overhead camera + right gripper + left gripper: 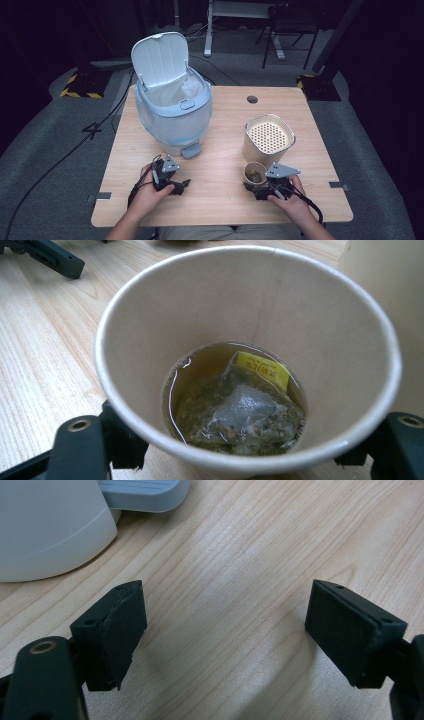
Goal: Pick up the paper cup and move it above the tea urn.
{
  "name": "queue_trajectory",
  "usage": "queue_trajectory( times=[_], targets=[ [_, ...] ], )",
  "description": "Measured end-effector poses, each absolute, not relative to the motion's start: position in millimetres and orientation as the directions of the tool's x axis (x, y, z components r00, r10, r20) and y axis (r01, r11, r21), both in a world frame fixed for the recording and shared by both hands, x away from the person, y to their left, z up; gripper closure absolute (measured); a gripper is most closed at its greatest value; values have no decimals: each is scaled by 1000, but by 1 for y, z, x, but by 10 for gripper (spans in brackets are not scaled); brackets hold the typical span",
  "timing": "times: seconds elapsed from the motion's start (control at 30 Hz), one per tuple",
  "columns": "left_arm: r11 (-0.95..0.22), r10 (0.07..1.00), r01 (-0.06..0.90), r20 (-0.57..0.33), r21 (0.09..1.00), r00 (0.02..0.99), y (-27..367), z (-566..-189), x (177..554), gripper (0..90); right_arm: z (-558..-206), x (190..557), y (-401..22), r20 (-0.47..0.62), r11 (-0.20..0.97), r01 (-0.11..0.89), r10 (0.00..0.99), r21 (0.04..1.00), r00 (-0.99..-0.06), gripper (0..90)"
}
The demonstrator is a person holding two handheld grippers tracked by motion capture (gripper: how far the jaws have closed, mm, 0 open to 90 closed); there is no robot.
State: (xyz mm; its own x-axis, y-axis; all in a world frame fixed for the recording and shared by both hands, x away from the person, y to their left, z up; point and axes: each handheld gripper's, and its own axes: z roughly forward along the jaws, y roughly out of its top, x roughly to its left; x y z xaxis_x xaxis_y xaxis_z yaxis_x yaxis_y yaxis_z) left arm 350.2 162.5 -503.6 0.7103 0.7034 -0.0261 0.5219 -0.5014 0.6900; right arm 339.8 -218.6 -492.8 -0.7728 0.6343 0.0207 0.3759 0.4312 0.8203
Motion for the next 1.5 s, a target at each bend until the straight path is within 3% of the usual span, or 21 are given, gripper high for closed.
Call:
queue_trajectory(
  times=[0.77,1.5],
  targets=[
    [-506,697,517,-26,690,717,162,-504,352,163,-458,332,-233,8,450,300,544,841,-839,292],
    [-513,691,516,-26,687,722,162,-504,353,152,-406,345,-258,9,398,269,546,877,-838,294]
  ],
)
